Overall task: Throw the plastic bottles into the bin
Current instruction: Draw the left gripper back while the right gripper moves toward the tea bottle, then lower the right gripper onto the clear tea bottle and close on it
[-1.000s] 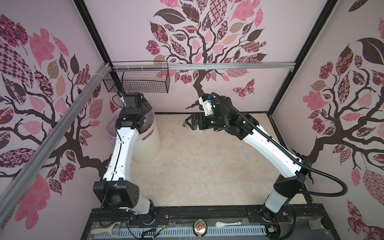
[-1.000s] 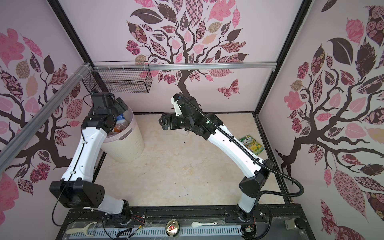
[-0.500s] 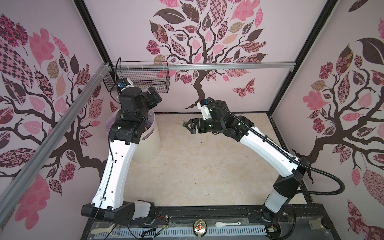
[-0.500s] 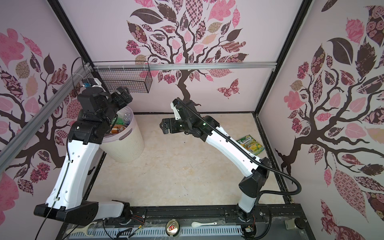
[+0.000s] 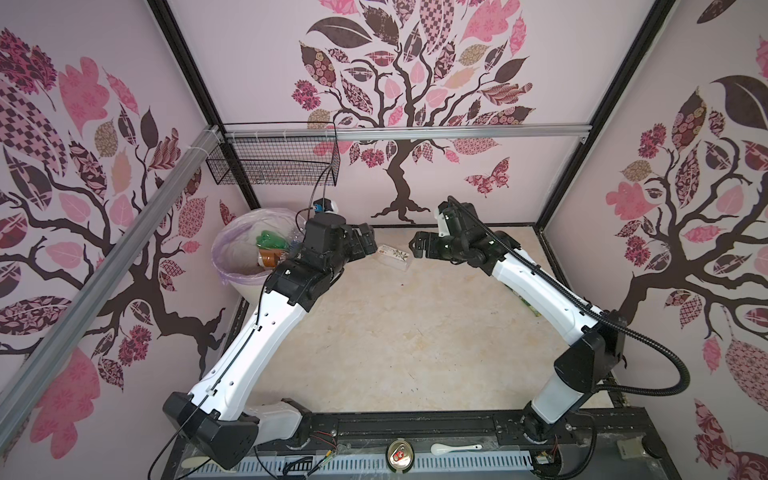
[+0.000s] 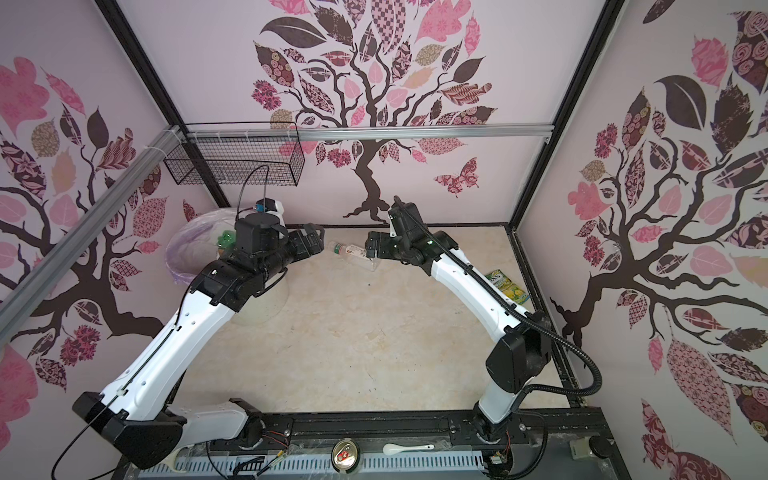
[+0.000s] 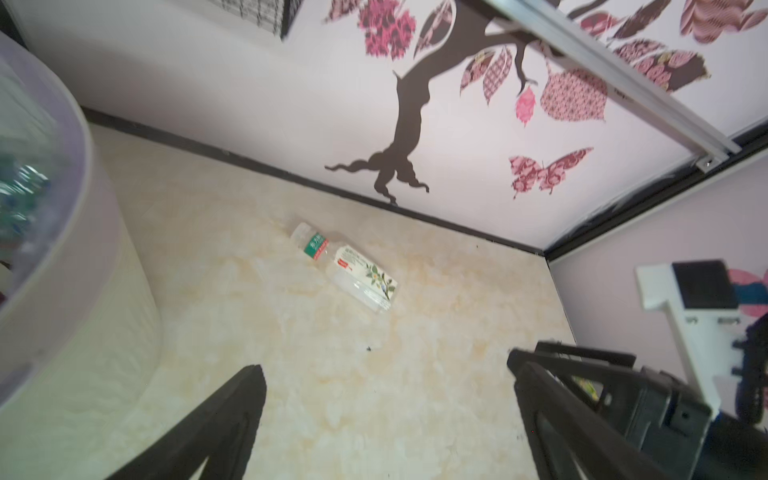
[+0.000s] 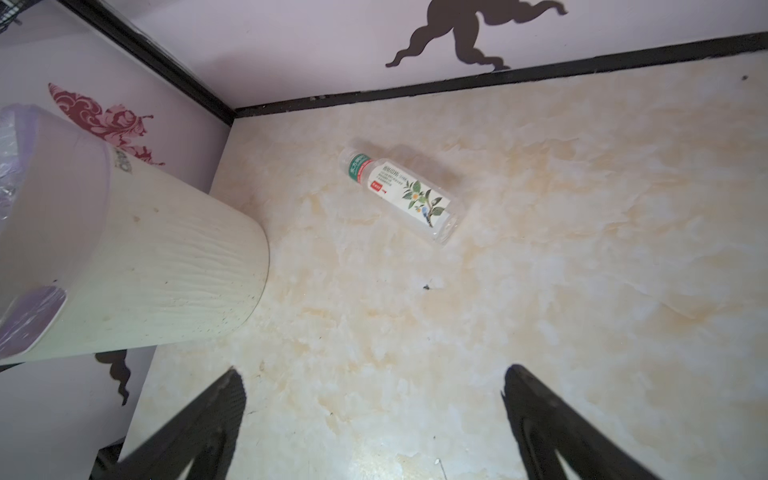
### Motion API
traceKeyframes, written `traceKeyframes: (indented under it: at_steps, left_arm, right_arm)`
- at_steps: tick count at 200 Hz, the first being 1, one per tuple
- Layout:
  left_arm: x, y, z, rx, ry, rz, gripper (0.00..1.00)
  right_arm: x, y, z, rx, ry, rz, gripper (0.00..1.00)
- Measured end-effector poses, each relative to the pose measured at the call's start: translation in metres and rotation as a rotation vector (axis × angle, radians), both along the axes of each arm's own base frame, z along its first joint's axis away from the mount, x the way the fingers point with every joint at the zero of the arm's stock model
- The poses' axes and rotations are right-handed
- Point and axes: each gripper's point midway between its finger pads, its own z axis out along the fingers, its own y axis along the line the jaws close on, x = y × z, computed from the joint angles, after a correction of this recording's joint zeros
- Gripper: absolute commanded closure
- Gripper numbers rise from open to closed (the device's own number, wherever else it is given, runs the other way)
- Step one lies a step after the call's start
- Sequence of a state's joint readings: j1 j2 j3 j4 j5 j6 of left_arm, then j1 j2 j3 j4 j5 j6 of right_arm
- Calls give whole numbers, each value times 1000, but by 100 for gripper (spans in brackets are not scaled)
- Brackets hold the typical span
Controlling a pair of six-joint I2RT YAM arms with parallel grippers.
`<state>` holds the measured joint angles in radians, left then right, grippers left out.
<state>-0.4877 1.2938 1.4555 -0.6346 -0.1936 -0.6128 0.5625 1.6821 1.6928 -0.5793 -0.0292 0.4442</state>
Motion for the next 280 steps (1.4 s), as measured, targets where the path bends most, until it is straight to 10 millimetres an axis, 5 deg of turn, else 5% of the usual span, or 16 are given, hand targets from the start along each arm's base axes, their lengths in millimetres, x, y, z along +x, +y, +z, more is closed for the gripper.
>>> traceKeyframes:
  at_steps: [37, 118, 167, 280]
  left_arm:
    - [-6, -22, -63, -117, 188, -40, 2]
    - [-29, -31, -161, -431, 514, 36, 2]
    - [-36, -23, -184, -559, 599, 116, 2]
    - [-27, -11, -191, -673, 653, 194, 2]
  right_arm:
    - [21, 2, -20, -91, -45, 34, 0]
    - [66, 21, -150, -347, -7, 213, 0]
    - [95, 41, -180, -394, -51, 286, 1]
    - [140, 61, -221, -503, -152, 390, 0]
